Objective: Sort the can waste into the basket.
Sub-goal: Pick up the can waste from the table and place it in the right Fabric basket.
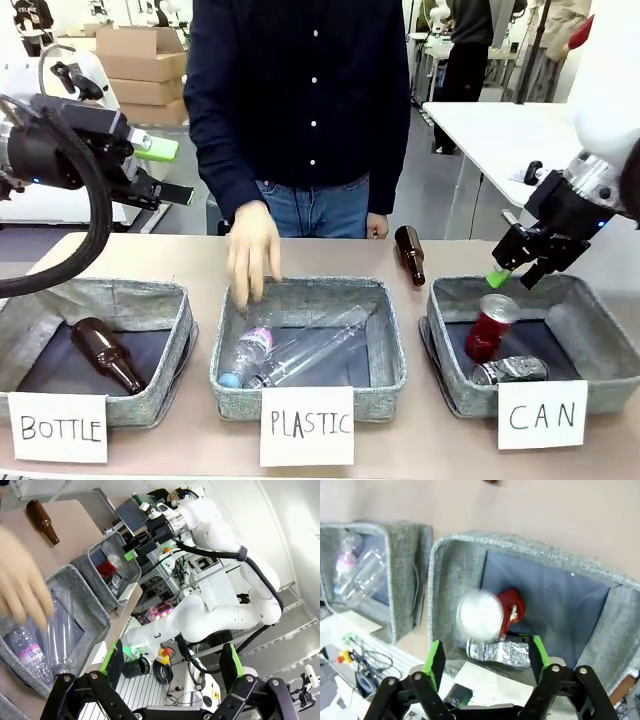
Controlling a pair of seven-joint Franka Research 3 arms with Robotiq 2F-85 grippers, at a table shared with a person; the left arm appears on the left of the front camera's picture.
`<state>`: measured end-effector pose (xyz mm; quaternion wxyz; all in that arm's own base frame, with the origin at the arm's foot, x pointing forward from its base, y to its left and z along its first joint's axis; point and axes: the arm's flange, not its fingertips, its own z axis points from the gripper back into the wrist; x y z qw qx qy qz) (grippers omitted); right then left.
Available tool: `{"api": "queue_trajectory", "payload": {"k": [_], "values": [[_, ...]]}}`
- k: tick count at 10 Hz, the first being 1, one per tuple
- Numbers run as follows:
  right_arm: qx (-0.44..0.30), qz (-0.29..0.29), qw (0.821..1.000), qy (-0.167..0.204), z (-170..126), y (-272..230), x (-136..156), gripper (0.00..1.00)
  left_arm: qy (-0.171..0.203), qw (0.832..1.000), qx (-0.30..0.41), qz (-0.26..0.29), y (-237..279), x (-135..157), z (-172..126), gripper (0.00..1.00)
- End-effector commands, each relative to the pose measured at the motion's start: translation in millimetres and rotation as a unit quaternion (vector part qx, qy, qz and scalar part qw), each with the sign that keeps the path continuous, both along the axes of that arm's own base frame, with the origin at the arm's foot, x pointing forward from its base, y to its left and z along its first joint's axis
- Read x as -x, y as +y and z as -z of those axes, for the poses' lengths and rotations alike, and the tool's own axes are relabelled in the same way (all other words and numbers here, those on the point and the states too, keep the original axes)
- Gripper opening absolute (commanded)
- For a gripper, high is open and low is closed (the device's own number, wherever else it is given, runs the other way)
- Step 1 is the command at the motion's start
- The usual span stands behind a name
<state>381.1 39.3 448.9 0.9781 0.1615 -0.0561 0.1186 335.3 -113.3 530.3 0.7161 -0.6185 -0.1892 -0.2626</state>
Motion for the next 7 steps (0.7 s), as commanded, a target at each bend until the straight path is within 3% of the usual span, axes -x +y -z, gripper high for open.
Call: {"api": "queue_trajectory", "payload": {"k": [1,4,5,6,7], "values": [[-0.021,0.02,1.0,-0.011,-2.9,0.0,-8.0,1.0,-0.006,1.0,0.011,0.0,-0.4,1.3,0.9,1.0],[-0.074,0.039,0.996,-0.015,-7.4,-4.3,-7.1,1.0,-0.006,1.0,0.011,0.0,-0.4,1.3,0.9,1.0],[-0.122,0.039,0.991,-0.031,-11.3,-7.3,-6.4,1.0,-0.006,1.0,0.011,0.0,-0.4,1.3,0.9,1.0],[-0.217,0.011,0.975,-0.057,-22.0,-7.9,-1.2,1.0,-0.006,1.0,0.011,0.0,-0.4,1.3,0.9,1.0],[-0.437,-0.049,0.896,-0.062,-41.0,-14.4,11.0,1.0,-0.006,1.0,0.011,0.0,-0.4,1.3,0.9,1.0]]}}
